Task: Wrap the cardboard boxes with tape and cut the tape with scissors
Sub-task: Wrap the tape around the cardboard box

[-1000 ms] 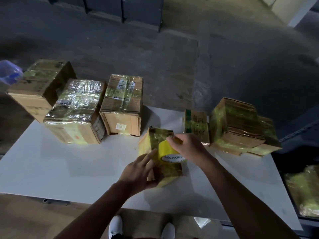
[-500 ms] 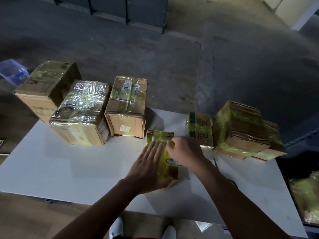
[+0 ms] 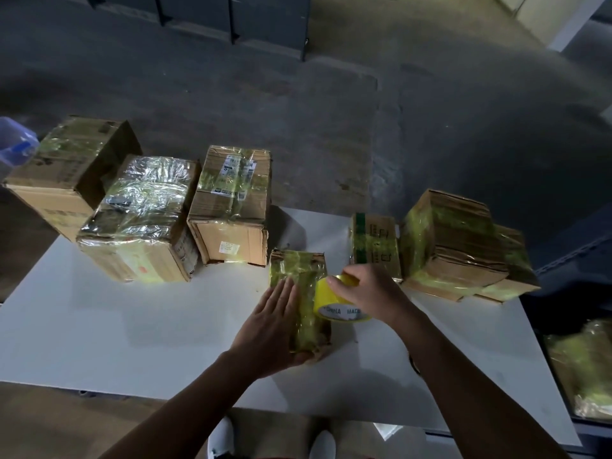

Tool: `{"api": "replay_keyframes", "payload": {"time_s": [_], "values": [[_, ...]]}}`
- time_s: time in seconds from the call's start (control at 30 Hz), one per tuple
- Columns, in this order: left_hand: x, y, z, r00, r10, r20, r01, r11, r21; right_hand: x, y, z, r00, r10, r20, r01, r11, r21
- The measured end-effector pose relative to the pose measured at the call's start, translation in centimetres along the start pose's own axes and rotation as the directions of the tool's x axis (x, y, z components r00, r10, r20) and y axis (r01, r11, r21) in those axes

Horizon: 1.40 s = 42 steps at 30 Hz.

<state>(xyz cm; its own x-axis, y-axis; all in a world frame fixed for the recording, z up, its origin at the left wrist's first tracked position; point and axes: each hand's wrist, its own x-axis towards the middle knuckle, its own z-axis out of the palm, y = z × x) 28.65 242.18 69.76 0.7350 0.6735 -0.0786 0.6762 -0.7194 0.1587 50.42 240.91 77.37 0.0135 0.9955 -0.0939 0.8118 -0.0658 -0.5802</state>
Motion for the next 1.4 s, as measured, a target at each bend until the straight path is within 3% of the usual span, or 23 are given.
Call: {"api": "replay_keyframes", "payload": {"time_s": [0.23,0.4,0.47,0.63,0.87,1.07,1.23,1.4], "values": [[1.6,2.3,-0.3,0.998,-0.061,-0.012,0.060,0.997,-0.038,0.7,-1.1,0.7,0.997,-0.073,-0.020,0.070,0.989,-0.128],[1.6,2.5,0.6,0.996,-0.086,-0.002,0.086,0.995,-0.042,0.2,1.4,-0.6,0.996,0.064,0.062,-0.076,0.973,0.217],[1.6,2.5,0.7,0.996,-0.084,0.016,0.084,0.996,-0.029,-0.1,1.7,-0.3,0.994,0.089,0.056,-0.101,0.962,0.255],[1.6,2.0,1.1,0.995,-0.091,0.037,0.091,0.996,0.007,-0.3,3.0,0.3,0.998,0.027,-0.058,-0.022,0.996,0.084],[1.5,1.9,0.8,0.998,-0.040,0.046,0.040,0.999,0.018,-1.2,6.8,2.5,0.994,0.067,-0.085,-0.081,0.980,-0.184],[1.6,2.1,0.0,0.987,0.118,0.109,-0.133,0.980,0.150,-0.5,8.3,5.8,0.989,0.145,-0.027,-0.146,0.987,-0.062],[2.3,2.2,-0.5,0.959,0.095,0.267,-0.144,0.975,0.169,-0.2,8.0,7.0,0.982,0.185,0.027,-0.182,0.979,-0.087],[2.0,2.6,-1.3,0.976,0.106,0.188,-0.135,0.979,0.150,-0.4,8.0,7.0,0.981,0.194,-0.010,-0.194,0.977,-0.083]]}}
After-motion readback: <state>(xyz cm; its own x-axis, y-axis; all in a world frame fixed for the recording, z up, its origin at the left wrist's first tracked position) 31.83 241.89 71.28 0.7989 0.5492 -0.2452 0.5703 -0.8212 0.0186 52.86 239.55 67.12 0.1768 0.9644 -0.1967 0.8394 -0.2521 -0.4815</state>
